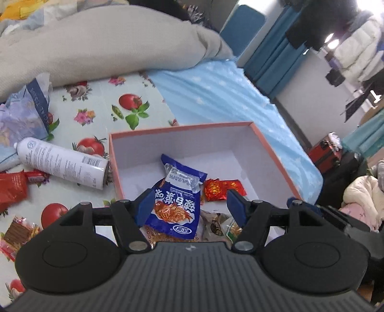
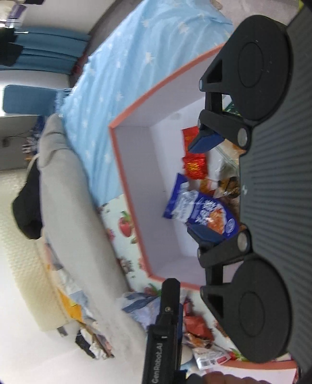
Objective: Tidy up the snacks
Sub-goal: 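Open both tools to drop the packets into the box, then withdraw both open tools from the box toward the snack pile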
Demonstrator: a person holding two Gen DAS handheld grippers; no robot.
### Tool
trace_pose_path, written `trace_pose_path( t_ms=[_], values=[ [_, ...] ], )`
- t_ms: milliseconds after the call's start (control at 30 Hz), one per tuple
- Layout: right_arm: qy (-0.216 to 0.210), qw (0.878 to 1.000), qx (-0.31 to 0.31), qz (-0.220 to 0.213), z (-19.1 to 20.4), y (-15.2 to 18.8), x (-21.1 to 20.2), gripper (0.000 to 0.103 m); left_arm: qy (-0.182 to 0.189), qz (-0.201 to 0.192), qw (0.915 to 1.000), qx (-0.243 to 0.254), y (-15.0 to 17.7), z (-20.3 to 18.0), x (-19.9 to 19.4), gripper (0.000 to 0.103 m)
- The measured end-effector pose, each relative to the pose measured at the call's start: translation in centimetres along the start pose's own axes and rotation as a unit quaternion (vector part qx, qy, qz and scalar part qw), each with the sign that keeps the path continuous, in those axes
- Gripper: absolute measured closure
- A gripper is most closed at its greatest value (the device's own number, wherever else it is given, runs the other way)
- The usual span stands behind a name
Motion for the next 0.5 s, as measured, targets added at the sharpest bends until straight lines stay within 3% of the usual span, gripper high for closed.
trace_pose_path(
  t_ms=[233,500],
  values=[
    [-0.014,0.998,-0.009,-0.061,2.5,-0.9,-3.6,0.035,-0.05,-0.087,0.9927,0.067,1.9,-1.1,-5.7,0.032],
    [-0.04,0.991,-0.036,-0.123,6.4,-0.3,-7.1,0.035,-0.058,-0.157,0.9811,0.097,4.6,-0.7,-11.5,0.032]
  ],
)
Point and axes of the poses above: each gripper's, at about its wrist camera, not at the fingertips, and x roughly the way its jaws point, z to its left, y to its underside, the point moved 1 cm from there along x, roughly the way its jaws point, and after that the axes turned 8 degrees about z, right-handed, at the moved point
